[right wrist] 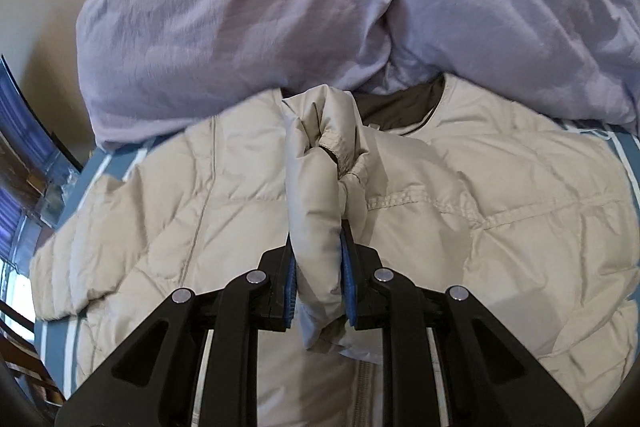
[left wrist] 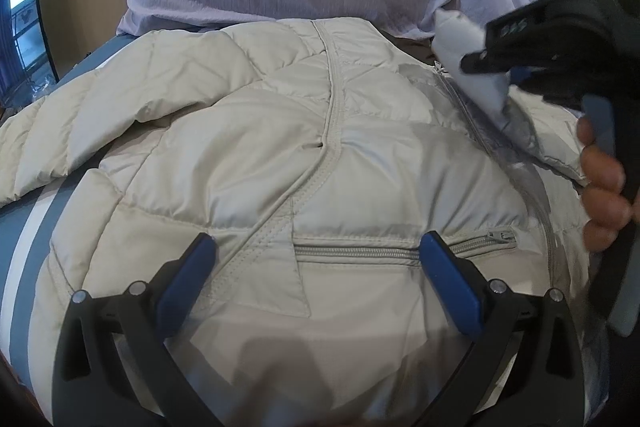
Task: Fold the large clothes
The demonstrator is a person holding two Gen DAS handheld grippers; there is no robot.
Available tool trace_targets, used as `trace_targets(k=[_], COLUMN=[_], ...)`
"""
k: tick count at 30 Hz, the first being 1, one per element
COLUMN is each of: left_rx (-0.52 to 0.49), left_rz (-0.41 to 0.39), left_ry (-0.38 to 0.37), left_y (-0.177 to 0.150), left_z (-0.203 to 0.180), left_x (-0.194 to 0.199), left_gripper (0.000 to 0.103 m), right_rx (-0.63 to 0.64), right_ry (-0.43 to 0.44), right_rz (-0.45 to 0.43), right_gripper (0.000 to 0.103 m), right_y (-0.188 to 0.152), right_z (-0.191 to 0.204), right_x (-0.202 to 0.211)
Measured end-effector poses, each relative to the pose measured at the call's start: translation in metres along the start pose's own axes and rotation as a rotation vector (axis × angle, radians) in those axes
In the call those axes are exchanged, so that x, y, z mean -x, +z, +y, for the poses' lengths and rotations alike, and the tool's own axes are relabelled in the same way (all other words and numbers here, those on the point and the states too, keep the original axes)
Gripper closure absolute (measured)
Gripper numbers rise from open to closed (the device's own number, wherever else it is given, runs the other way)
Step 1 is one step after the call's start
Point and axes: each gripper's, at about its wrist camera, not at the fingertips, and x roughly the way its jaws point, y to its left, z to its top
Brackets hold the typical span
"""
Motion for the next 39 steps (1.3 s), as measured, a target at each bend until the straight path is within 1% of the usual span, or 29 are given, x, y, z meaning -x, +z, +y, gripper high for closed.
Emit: trace_targets(k=[4,6,8,9,11,12,14,16,17,19,20,21,23,26,29,33,39], left_rx=[0.001,0.000,0.000,-0.001,-0.001,0.000,0.000,-0.001,0.000,0.001,0.002,0.004,0.005,0.007,0.009,0.014,0.024], left_rz=[-0.001,0.000,0.000,0.001,0.001,0.001,0.001,0.001,0.002,0.002,0.002,0.003,0.003,0.004,0.005,0.004,0.001], left_ry=[-0.001,0.000,0.000,0.001,0.001,0.001,0.000,0.001,0.001,-0.002,-0.003,-0.005,-0.006,-0.009,-0.012,-0.017,-0.033], left_y=[0.000,0.000,0.000,0.000,0.000,0.000,0.000,0.000,0.000,0.000,0.000,0.000,0.000,0.000,0.001,0.001,0.001], left_z=[0.000,0.000,0.000,0.000,0.000,0.000,0.000,0.000,0.000,0.000,0.000,0.001,0.001,0.001,0.001,0.002,0.004], left_x=[0.000,0.000,0.000,0.000,0.000,0.000,0.000,0.000,0.000,0.000,0.000,-0.001,-0.001,-0.001,-0.001,0.000,0.002], left_gripper=[0.002,0.002,0.002,0.002,0.002,0.002,0.002,0.002,0.002,0.002,0.002,0.002,0.002,0.002,0.002,0.002,0.002], right_rx=[0.006,0.025,0.040,0.043,0.050,0.051,0.049,0.025,0.013,-0.019,-0.032,-0.045,-0.053,-0.011,0.007,0.023,0.065], right_ry=[-0.013,-0.016,0.016,0.031,0.058,0.060,0.034,-0.041,-0.072,-0.159,-0.183,-0.189,-0.180,-0.187,-0.175,-0.203,-0.255], right_rz=[0.061,0.060,0.072,0.073,0.060,0.037,-0.009,-0.050,-0.054,-0.052,-0.042,-0.020,0.011,0.014,0.019,0.018,-0.025], right_gripper=[0.082,0.074,0.055,0.052,0.051,0.051,0.051,0.051,0.050,0.050,0.050,0.050,0.041,0.033,0.030,0.026,0.023], right_y=[-0.009,-0.012,-0.012,-0.011,-0.009,-0.007,-0.003,0.002,0.004,0.005,0.004,0.002,-0.003,-0.009,-0.012,-0.018,-0.028], right_z=[0.000,0.002,0.007,0.008,0.009,0.009,0.004,-0.007,-0.013,-0.026,-0.032,-0.038,-0.040,-0.028,-0.018,-0.016,-0.010], right_x=[-0.023,-0.021,-0.017,-0.013,-0.002,0.005,0.015,0.018,0.016,0.008,0.004,-0.003,-0.014,-0.021,-0.027,-0.036,-0.041])
